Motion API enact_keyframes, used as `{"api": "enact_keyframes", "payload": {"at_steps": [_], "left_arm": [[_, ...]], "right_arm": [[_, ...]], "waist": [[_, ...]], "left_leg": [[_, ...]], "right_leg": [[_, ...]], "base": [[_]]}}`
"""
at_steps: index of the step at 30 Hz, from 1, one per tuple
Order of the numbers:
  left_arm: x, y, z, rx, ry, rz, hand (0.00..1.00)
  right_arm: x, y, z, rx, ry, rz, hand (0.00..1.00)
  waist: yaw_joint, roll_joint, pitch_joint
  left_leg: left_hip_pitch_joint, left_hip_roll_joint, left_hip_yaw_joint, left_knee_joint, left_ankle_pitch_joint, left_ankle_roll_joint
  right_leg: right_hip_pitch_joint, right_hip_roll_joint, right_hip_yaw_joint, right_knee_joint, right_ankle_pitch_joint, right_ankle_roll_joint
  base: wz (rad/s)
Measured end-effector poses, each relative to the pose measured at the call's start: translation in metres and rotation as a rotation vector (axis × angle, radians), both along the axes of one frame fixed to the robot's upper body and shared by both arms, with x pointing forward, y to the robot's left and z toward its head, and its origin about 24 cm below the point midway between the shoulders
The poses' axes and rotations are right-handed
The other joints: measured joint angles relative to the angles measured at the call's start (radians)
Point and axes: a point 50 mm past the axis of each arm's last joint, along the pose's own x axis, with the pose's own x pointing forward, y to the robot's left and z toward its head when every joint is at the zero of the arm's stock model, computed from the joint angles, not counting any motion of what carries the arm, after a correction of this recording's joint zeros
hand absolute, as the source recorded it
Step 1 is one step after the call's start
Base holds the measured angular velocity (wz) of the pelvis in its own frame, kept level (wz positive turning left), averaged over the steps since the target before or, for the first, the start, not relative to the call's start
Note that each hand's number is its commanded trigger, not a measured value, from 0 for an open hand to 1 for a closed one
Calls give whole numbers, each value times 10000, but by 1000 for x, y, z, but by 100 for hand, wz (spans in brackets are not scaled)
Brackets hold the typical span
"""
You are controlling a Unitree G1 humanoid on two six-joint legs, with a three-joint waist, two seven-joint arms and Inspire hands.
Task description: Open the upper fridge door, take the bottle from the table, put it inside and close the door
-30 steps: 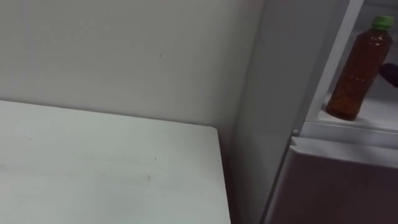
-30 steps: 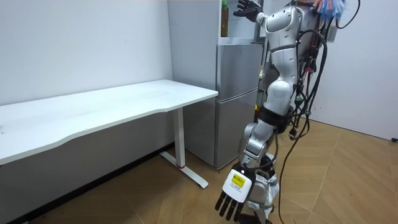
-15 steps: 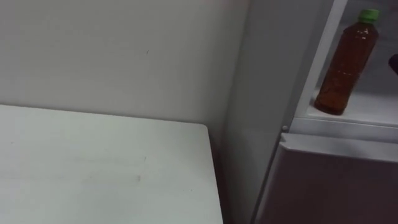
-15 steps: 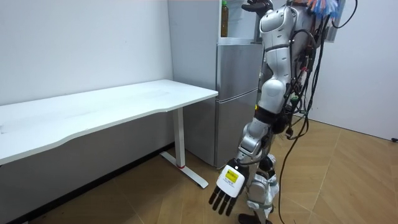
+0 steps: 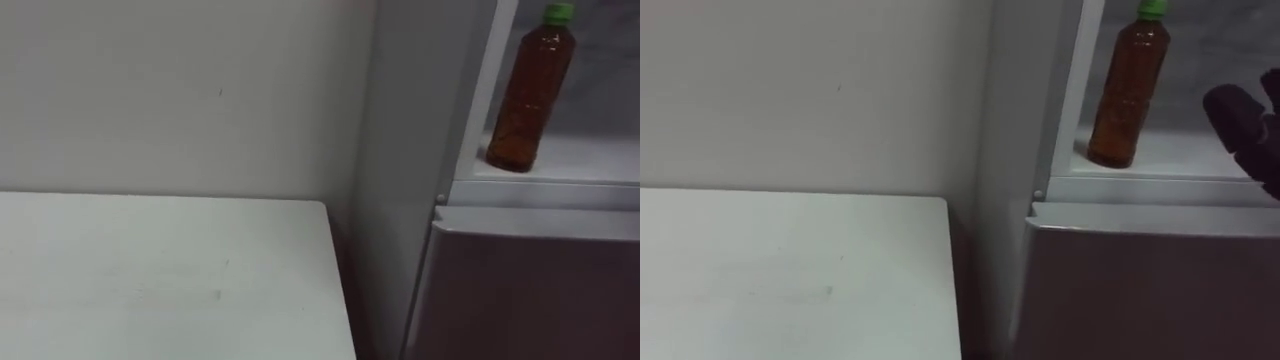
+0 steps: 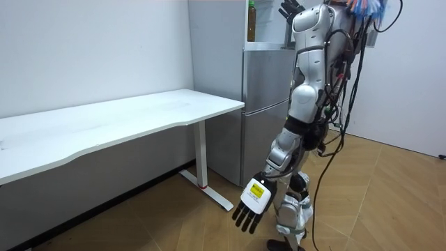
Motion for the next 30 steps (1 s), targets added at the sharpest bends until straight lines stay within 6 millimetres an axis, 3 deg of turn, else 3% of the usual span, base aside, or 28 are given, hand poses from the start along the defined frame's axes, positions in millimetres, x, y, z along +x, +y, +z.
{"api": "enact_keyframes", "payload": {"at_steps": [5,10,14,18,23,30], "left_arm": [[4,-10,-4,-288,184,-425,0],[15,-11,-6,-391,-172,-407,0],[17,-16,-7,-530,-248,-481,0],[18,-16,-7,-481,-439,-464,0],[19,-15,-6,-268,-565,-484,0],[18,-14,-6,-78,-538,-418,0]], "right_arm": [[0,11,-45,1657,960,1227,0],[1,2,-84,2923,2049,1238,0],[-8,-8,-120,3640,3459,564,0],[-14,-13,-135,4053,4013,52,0],[-25,-27,-163,4871,5354,-1287,0],[-40,-36,-191,5729,6822,-2406,0]], "waist": [[234,246,15],[343,367,27],[179,376,23],[-52,480,26],[-185,353,37],[-199,223,47]], "left_leg": [[-20,28,169,-11,-3,-6],[-25,45,174,-9,-14,-12],[-139,46,179,10,-21,-19],[-154,56,182,15,-19,-21],[-164,67,203,14,-45,-62],[-182,72,269,12,-57,-73]], "right_leg": [[-71,39,118,10,1,-2],[-91,42,27,8,4,-4],[-171,50,113,29,9,-12],[-175,70,138,31,8,-13],[-277,121,380,191,-9,-30],[-315,120,357,173,-8,-35]], "base": [[-9],[0],[-2],[0],[-4],[-4]]}}
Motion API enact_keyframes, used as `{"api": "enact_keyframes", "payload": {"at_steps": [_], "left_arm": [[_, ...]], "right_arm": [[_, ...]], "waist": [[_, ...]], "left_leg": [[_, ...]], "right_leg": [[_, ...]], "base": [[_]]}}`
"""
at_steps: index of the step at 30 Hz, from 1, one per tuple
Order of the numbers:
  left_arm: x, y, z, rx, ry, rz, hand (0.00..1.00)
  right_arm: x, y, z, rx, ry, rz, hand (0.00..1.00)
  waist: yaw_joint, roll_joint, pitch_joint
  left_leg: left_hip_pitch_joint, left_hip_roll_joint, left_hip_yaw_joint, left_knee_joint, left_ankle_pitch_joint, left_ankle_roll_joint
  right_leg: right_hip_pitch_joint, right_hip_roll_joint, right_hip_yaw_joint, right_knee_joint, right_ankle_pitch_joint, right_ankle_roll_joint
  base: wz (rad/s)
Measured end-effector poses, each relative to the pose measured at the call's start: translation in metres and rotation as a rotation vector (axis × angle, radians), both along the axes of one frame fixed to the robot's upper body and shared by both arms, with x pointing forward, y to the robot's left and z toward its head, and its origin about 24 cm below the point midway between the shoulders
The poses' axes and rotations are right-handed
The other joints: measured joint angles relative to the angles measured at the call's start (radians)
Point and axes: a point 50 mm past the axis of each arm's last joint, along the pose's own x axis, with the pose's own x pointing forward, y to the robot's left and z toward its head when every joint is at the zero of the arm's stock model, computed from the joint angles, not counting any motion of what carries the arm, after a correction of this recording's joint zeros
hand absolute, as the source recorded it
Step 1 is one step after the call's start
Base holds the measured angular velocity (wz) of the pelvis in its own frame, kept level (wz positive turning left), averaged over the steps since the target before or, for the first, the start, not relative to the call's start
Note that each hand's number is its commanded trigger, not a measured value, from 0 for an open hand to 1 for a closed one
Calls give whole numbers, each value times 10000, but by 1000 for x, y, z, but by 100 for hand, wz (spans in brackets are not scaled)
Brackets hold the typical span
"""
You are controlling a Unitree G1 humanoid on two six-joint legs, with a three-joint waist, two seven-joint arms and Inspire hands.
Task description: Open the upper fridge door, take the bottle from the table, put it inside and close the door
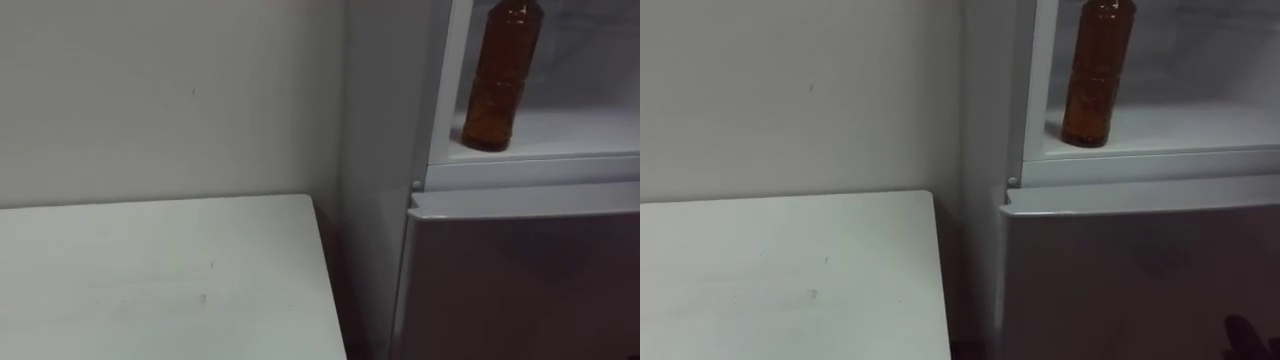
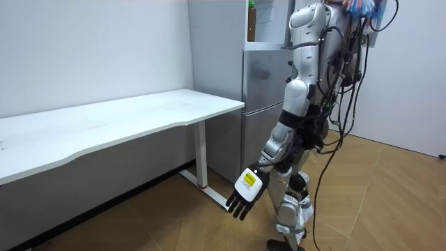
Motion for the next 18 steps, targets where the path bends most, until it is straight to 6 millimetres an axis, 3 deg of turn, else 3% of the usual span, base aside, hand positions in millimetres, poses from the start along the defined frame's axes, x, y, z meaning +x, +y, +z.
{"api": "enact_keyframes", "payload": {"at_steps": [7,9,12,18], "left_arm": [[7,0,0,-23,-210,42,0],[12,0,0,-19,-316,17,0],[16,0,0,-87,-414,-28,0],[27,-1,0,-131,-682,-94,0]], "right_arm": [[-26,-8,-52,805,2548,-1195,0],[-39,-8,-72,1178,3496,-1517,0],[-75,2,-114,1908,5794,-1868,0],[-112,11,-140,2094,7843,-2039,0]], "waist": [[19,-30,26],[23,-59,33],[27,-112,21],[-7,26,23]], "left_leg": [[-15,1,-55,-5,-1,0],[-53,1,-52,-7,-1,-1],[-69,3,-93,-10,3,-2],[28,-5,-74,-34,-1,1]], "right_leg": [[-51,-43,-208,15,-15,-6],[-89,-41,-190,7,-16,-7],[-27,-43,-251,-6,-24,-16],[-13,-52,-239,16,-45,-9]], "base": [[3],[0],[2],[0]]}}
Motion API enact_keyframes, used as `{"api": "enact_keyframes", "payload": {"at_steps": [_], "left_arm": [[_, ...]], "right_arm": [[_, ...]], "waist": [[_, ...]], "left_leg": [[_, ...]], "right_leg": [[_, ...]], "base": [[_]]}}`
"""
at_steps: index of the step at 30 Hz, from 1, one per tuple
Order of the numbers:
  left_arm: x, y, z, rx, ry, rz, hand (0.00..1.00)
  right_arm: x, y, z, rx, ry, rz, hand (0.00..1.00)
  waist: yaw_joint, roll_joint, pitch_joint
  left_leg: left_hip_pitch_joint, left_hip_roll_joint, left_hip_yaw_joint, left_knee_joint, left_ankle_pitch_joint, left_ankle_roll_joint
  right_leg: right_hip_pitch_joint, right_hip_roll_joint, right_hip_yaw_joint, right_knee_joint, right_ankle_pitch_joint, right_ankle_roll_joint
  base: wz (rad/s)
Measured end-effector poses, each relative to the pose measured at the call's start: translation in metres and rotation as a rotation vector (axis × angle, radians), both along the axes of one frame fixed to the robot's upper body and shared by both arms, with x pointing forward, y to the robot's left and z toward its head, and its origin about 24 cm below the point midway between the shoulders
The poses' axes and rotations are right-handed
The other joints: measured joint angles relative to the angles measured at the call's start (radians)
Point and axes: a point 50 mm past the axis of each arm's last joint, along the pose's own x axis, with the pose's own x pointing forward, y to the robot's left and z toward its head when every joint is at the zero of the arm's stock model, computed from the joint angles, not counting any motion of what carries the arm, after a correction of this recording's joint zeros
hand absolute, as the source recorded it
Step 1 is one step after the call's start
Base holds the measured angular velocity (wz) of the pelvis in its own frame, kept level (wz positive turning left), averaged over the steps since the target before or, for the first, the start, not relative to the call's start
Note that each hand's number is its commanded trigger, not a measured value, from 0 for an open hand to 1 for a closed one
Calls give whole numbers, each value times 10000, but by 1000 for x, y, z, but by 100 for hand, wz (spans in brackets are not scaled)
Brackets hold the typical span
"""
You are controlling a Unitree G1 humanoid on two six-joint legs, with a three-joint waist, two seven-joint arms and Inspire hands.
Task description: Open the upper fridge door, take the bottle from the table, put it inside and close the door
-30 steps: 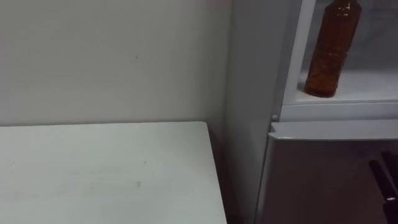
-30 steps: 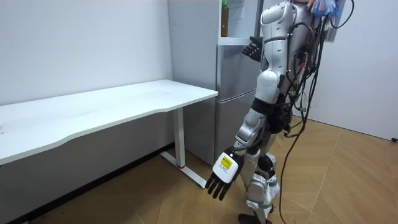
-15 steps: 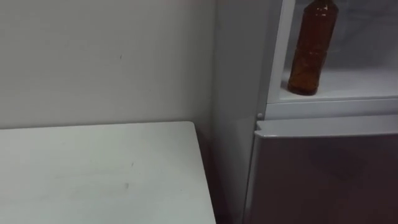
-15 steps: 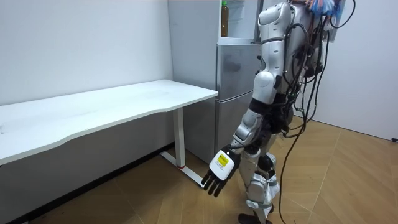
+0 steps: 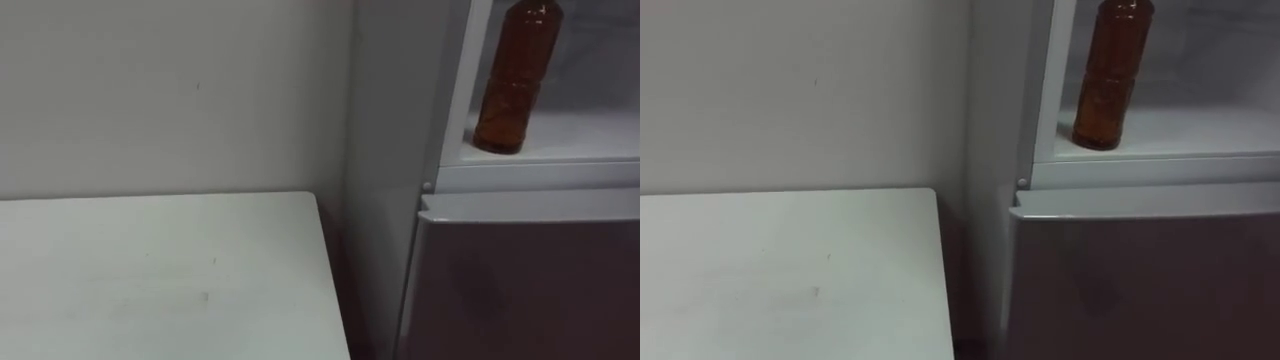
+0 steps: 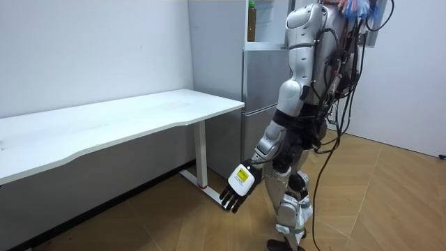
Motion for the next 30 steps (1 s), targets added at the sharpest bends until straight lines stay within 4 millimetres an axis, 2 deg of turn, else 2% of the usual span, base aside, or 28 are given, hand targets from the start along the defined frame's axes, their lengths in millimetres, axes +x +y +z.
{"api": "enact_keyframes", "payload": {"at_steps": [5,10,21,25,30], "left_arm": [[0,-7,-2,-213,-32,44,0],[-2,-11,-3,-347,-27,201,0],[-2,-11,-3,-362,-24,236,0],[-4,-10,-3,-286,15,287,0],[-9,-3,-1,-105,32,686,0]], "right_arm": [[-15,11,-15,-210,1526,1773,0],[-28,25,-25,462,2025,2161,0],[-25,32,-31,1110,1985,2284,0],[-23,31,-31,1219,1945,2070,0],[-17,13,-24,864,1669,773,0]], "waist": [[-76,33,-8],[-45,87,6],[-68,111,9],[-206,12,11],[-269,-212,49]], "left_leg": [[13,1,-13,26,-9,-16],[127,5,-10,23,-13,-32],[170,2,-37,32,-15,-34],[192,-7,-77,35,-16,-34],[266,-40,-67,35,-38,-61]], "right_leg": [[88,28,105,-21,-10,-16],[136,30,97,-24,-28,-35],[211,18,-3,-19,-30,-35],[209,-13,-64,27,-83,-46],[148,-60,-22,238,-301,-49]], "base": [[0],[0],[0],[3],[-1]]}}
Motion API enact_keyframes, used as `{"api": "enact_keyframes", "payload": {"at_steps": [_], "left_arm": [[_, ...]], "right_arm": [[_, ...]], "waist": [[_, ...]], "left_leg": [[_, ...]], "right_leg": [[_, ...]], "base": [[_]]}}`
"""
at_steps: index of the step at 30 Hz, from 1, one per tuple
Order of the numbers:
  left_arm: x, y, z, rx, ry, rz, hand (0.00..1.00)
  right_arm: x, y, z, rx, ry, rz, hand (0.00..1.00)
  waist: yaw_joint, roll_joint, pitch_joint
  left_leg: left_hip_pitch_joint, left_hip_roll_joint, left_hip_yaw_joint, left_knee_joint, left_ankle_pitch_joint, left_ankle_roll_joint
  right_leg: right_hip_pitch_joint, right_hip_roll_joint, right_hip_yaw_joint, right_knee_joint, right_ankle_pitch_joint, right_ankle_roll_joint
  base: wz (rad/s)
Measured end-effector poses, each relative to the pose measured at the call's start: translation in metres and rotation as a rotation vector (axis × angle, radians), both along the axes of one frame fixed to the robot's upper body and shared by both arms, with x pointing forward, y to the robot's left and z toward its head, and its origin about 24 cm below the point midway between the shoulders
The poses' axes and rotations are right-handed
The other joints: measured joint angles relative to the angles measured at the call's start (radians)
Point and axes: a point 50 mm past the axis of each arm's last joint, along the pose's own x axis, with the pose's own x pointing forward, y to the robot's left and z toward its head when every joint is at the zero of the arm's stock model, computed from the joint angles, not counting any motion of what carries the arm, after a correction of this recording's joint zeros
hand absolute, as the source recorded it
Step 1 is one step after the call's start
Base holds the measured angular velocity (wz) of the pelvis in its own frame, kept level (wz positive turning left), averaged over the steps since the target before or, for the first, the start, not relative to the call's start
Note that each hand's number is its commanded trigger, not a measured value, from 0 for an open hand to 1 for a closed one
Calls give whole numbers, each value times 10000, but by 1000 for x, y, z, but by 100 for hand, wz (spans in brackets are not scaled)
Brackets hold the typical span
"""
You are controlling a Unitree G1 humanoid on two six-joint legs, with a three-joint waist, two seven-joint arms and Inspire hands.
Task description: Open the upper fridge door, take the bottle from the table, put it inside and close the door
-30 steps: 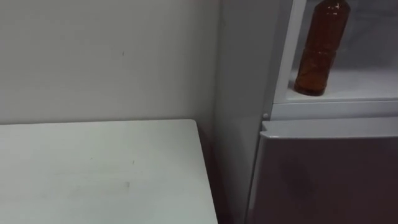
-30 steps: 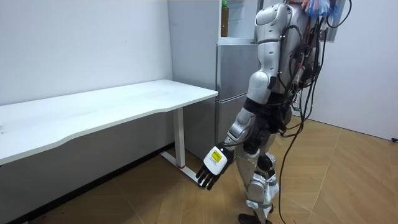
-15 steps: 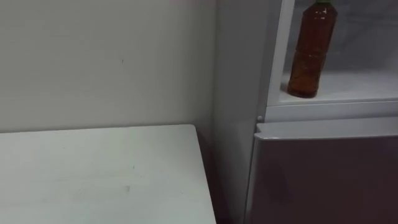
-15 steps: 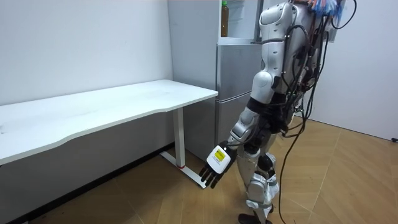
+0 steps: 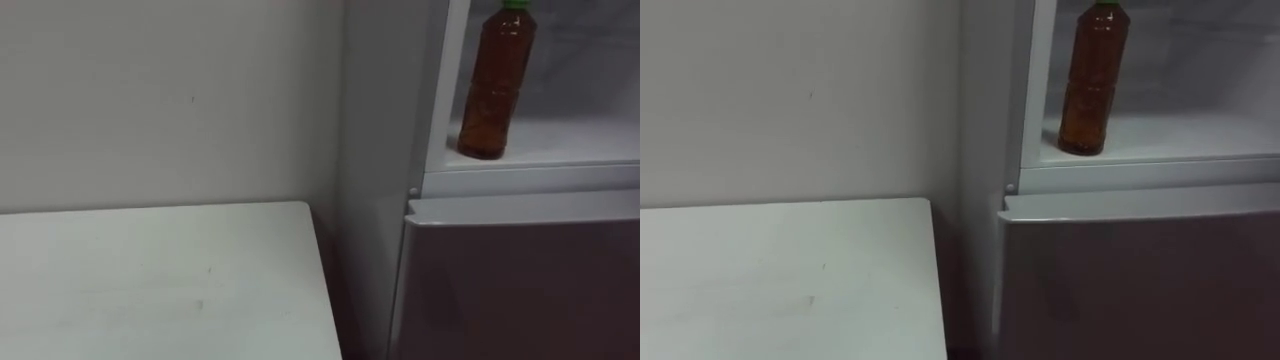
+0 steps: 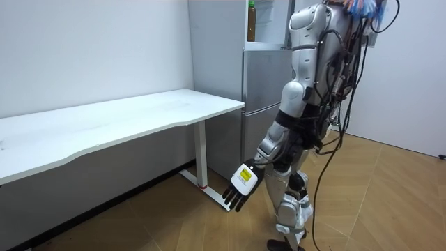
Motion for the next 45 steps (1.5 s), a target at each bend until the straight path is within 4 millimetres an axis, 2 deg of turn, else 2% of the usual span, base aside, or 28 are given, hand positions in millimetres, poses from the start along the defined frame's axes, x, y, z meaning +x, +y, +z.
{"api": "enact_keyframes", "payload": {"at_steps": [6,9,10,15,17,19,22,26,30,32,34,38,42,45], "left_arm": [[-6,19,5,254,125,179,0],[-1,27,9,552,-56,194,0],[2,28,9,592,-144,233,0],[7,32,12,729,-345,377,0],[9,34,13,798,-417,359,0],[10,36,14,841,-455,340,0],[7,38,15,890,-410,358,0],[3,42,16,998,-310,380,0],[2,46,18,1084,-321,516,0],[-4,46,18,1097,-169,607,0],[-9,46,18,1105,-24,586,0],[-24,43,17,1058,302,677,0],[-26,41,16,1020,311,870,0],[-24,38,15,943,261,884,0]], "right_arm": [[16,-33,18,-734,-822,-1315,0],[25,-64,35,-1542,-1052,-1990,0],[27,-69,39,-1708,-1062,-1995,0],[49,-108,77,-3042,-1765,-2330,0],[51,-122,90,-3478,-1843,-2754,0],[54,-130,102,-3774,-2119,-3164,0],[58,-143,123,-4380,-2462,-3516,0],[68,-163,159,-5613,-2622,-3398,0],[80,-174,190,-6236,-3362,-3886,0],[88,-179,212,-6583,-3833,-4314,0],[91,-183,225,-6880,-3966,-4456,0],[95,-182,233,-7043,-3853,-4641,0],[98,-179,241,-7486,-3565,-4554,0],[101,-177,243,-7488,-3576,-4451,0]], "waist": [[-293,-399,-7],[-368,-569,-2],[-368,-593,2],[-531,-726,-10],[-552,-901,-22],[-610,-962,-8],[-814,-1100,-53],[-820,-1136,-44],[-863,-1139,-40],[-877,-1165,-57],[-923,-1162,-57],[-1048,-1053,-74],[-1035,-919,-44],[-1035,-900,-31]], "left_leg": [[57,4,21,-9,-1,-42],[26,12,70,-26,-9,-49],[19,13,78,-35,-11,-52],[22,30,96,-77,-34,-85],[-4,64,130,-70,-48,-112],[-38,98,137,-61,-59,-134],[-112,120,81,-34,-65,-145],[73,122,61,-110,-77,-160],[108,119,67,-121,-84,-163],[82,119,91,-122,-83,-163],[30,119,87,-118,-74,-165],[0,117,112,-155,-74,-166],[31,114,125,-168,-73,-167],[42,97,135,-166,-68,-173]], "right_leg": [[-33,-1,46,131,-187,-24],[-144,36,167,157,-185,-22],[-157,43,180,152,-185,-21],[-148,69,139,150,-189,-26],[-167,152,247,125,-194,-39],[-180,149,249,103,-193,-49],[-187,155,154,104,-176,-68],[-7,168,96,85,-175,-67],[1,152,40,75,-168,-71],[-49,136,-45,106,-167,-74],[-102,135,-69,115,-163,-80],[-165,174,20,124,-165,-80],[-163,168,4,161,-168,-78],[-205,186,16,272,-188,-83]], "base": [[0],[-4],[-7],[-2],[0],[0],[5],[-1],[-1],[-2],[0],[-1],[0],[-2]]}}
